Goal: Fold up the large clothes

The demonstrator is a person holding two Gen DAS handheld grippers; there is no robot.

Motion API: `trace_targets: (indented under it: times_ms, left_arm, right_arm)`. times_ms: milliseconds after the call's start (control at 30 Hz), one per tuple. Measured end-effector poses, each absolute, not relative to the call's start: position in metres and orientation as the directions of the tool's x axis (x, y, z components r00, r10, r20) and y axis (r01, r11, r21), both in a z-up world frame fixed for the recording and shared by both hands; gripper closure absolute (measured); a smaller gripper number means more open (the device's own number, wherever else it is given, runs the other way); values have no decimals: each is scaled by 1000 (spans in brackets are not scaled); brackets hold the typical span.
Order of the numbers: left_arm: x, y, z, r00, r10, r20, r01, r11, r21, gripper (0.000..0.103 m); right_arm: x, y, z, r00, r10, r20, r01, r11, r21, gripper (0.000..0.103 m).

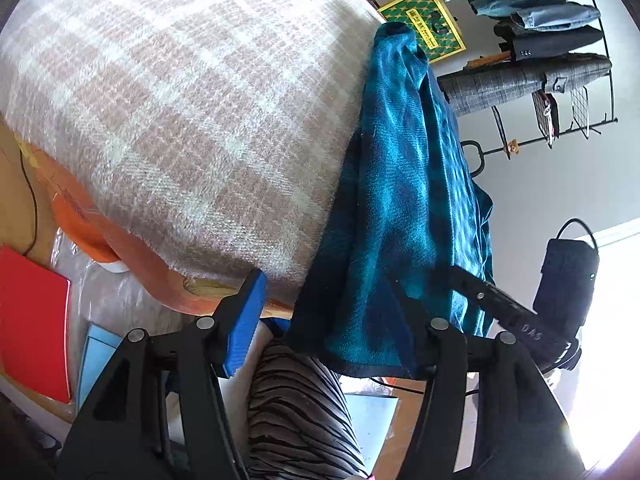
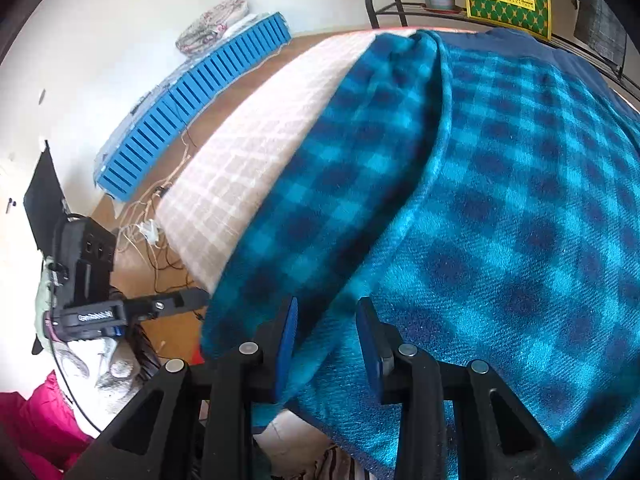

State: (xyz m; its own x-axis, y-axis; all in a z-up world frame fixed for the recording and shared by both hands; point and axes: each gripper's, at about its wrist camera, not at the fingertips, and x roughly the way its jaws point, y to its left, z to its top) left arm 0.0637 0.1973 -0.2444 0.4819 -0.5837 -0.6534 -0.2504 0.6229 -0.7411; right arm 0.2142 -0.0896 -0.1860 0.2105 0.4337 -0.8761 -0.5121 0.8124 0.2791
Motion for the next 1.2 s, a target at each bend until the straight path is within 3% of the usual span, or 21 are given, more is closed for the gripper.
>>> trace_targets:
  times_ms: [200,233,300,400,533,700,767,900,967,1033,1200]
  left_arm:
    - [64,184,-253,440,-617,-652,-236,621,-748,46]
    - [63,183,-251,441,-616,-653,-236,622,-746,59]
    - [61,179,-245,427,-619,-660,-230,631,-741,75]
    - [56,171,-224,444,-591,-674,-187,674,-714,87]
    - [55,161,-199,481,-563,-672,-109,723,-683,88]
    - [65,153,-207,479,-542,-691,-129,735,-666,82]
    - [66,148,-207,480,-535,-695,-116,747,-655,91]
    - [60,141,-187,533,-527,-662,-51,761,-647,94]
    - [57,136,-176,549,-522,-653,-13,775,-631,94]
    - [57,128,-164,559,-518,-647,27,791,-611,95]
    - [58,106,-146,571,-513,-641,96,817,-568,95]
  right_arm:
    - [211,-93,-202,188,404,-895,-492,828,270,72]
    - [212,-95,-203,187,404,-895,-492,828,270,72]
    - [210,-95,-203,185,400,-898,-494,828,267,72]
    - [209,-95,-201,181,390,-903,-501,827,257,72]
    - [212,-94,-203,172,387,-906,-499,827,259,72]
    - [211,-91,-204,174,382,-908,-498,829,253,71]
    - [211,-89,-203,170,375,-911,-505,827,247,71]
    - [215,-90,-190,143,392,-909,-503,819,274,71]
    - [222,-94,-174,155,429,-890,-494,814,306,66]
    - [234,-97,-153,179,468,-865,-479,810,339,52]
    - [272,-74,-120,213,507,-835,-496,793,355,44]
